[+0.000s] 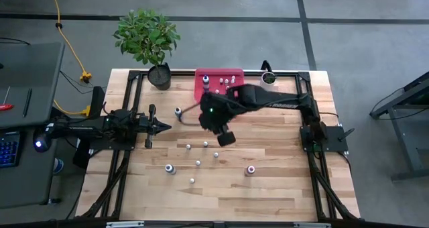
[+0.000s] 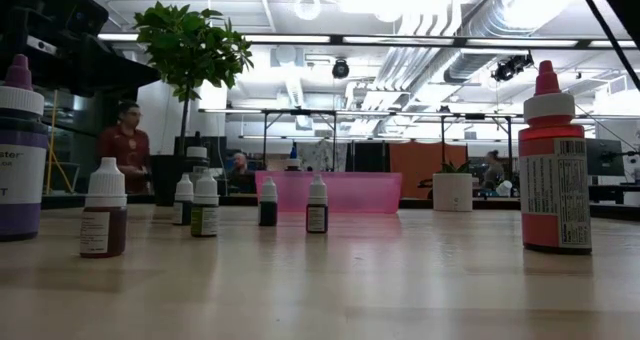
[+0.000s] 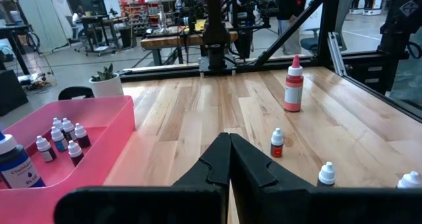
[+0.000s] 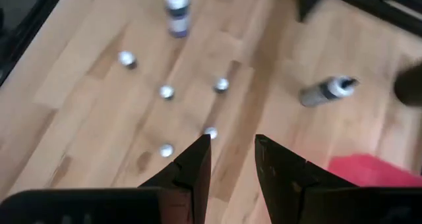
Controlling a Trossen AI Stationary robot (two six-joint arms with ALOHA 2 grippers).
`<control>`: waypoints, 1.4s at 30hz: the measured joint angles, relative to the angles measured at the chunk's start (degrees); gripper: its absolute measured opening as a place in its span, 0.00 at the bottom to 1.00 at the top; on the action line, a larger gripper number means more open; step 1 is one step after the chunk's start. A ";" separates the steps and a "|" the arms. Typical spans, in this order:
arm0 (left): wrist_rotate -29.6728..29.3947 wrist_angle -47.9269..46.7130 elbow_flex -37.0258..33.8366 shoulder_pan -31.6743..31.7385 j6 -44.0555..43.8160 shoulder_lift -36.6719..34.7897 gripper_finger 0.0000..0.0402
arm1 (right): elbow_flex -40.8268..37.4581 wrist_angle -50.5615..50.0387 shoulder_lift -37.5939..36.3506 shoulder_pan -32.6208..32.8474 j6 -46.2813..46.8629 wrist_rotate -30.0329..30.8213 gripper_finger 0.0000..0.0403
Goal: Pick & Place food coloring
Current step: Put the small orange food coloring bottle into the red bin
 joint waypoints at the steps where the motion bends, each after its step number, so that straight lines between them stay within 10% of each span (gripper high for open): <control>1: 0.00 -0.01 0.00 -0.01 -0.01 -0.02 0.00 | 0.22 -0.50 0.22 0.86 -1.26 0.04 0.27; 16: 0.02 -0.02 0.00 -0.02 -0.01 0.00 0.00 | -5.78 4.76 5.40 13.66 -8.57 1.56 0.39; 42: 0.00 -0.02 0.01 -0.02 0.00 -0.01 0.00 | -5.73 23.99 20.83 15.88 9.24 1.70 0.44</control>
